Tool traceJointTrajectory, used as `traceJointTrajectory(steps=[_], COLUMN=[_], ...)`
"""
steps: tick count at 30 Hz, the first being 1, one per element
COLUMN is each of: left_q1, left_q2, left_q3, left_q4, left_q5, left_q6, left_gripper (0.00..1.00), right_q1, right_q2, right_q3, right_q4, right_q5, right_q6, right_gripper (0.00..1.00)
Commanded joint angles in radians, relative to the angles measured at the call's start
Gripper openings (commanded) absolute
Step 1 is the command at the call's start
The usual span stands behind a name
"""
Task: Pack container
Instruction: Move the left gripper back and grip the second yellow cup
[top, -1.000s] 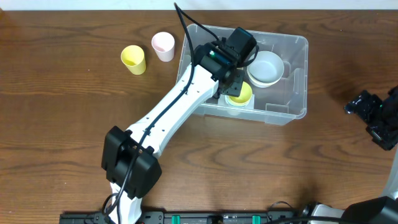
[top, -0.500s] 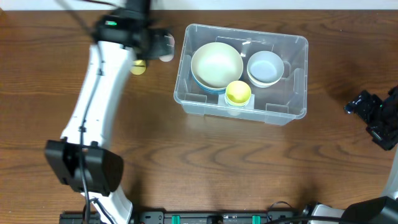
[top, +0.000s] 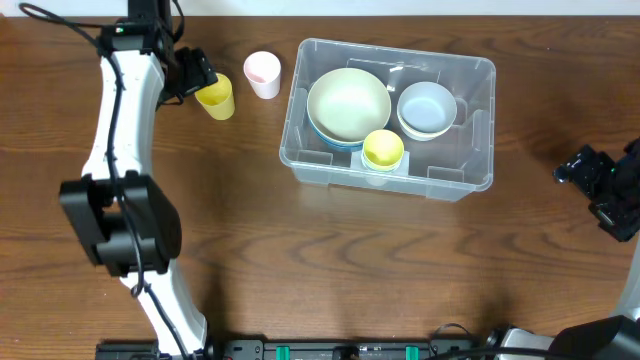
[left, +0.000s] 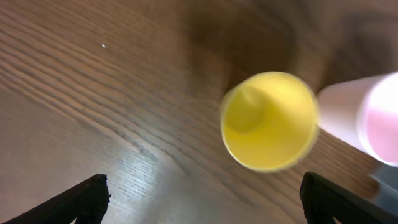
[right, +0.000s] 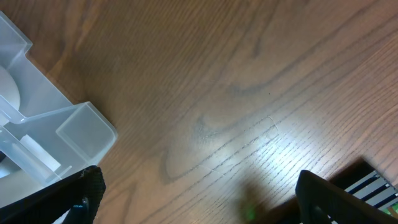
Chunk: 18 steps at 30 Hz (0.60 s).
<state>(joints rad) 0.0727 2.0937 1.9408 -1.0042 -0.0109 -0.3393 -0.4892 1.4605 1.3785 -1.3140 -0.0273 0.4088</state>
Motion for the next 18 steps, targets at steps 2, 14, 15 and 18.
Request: traceJointTrajectory(steps=[2,14,15,18], left_q1=[0.011,0.011,0.011,0.011], left_q2=[0.065,0.196,0.196,0.19], left_q3=[0.003,0.003,0.003,0.003], left_q4=[0.012,0.027,0.026,0.021], left_q5=[-0.007,0.003,0.003,0.003], left_q6=[0.011,0.018,0.018,0.018], left_gripper=[0.98,0.84,0.69,0.25], right_q1=[-0.005,-0.005,-0.005,-0.005], right_q2=[-0.002,-0.002,-0.002,-0.002], right_q3=[-0.001,-0.001,-0.001,-0.001], right_q4=[0.002,0.002,0.002,0.002], right_q5=[0.0,0.0,0.0,0.0], right_q6=[-0.013,-0.013,-0.013,-0.013], right_gripper=[0.99,0.99,0.99,0.99])
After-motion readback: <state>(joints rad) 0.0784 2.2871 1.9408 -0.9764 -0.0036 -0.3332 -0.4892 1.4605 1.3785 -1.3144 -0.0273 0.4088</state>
